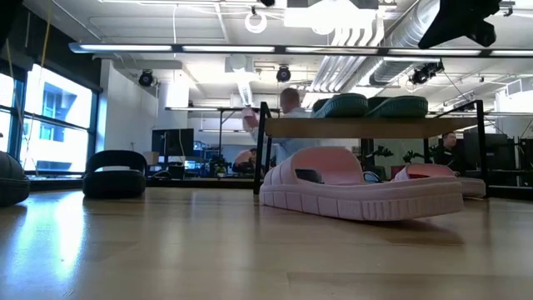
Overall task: Pick and place slides into the shelf
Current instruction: Put the pink slides under the shelf
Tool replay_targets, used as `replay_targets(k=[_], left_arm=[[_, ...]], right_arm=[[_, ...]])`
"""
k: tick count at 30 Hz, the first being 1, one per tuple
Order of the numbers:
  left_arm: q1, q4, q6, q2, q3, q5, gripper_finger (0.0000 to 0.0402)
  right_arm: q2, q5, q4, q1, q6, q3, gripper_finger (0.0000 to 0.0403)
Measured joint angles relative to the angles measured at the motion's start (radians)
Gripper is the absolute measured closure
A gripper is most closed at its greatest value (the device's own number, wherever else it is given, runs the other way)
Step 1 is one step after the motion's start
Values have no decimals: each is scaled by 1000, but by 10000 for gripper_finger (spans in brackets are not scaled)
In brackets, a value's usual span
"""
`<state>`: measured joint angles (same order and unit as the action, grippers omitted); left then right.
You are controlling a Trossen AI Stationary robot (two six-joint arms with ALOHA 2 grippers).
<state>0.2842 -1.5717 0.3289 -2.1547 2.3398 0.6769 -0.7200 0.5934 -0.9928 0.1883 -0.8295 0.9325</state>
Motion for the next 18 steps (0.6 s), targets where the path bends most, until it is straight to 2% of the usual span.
replay_targets(k=[5, 7, 10, 15, 17, 18], left_arm=[[-14, 57, 93, 125, 1, -193, 401], [-28, 112, 172, 179, 1, -332, 401], [-61, 212, 325, 260, 1, -661, 401], [-130, 377, 570, 324, 3, -1330, 401], [-148, 403, 667, 325, 3, -1543, 401], [-153, 401, 716, 324, 3, -1619, 401]], right_arm=[[1, 0, -13, 0, 0, 0, 403], [2, 0, -13, 0, 0, 0, 403], [2, 0, -13, 0, -1, -1, 403], [2, 0, -5, 0, -11, -1, 403], [1, 0, -4, 0, -32, -1, 403], [1, 1, -2, 0, -44, -1, 403]])
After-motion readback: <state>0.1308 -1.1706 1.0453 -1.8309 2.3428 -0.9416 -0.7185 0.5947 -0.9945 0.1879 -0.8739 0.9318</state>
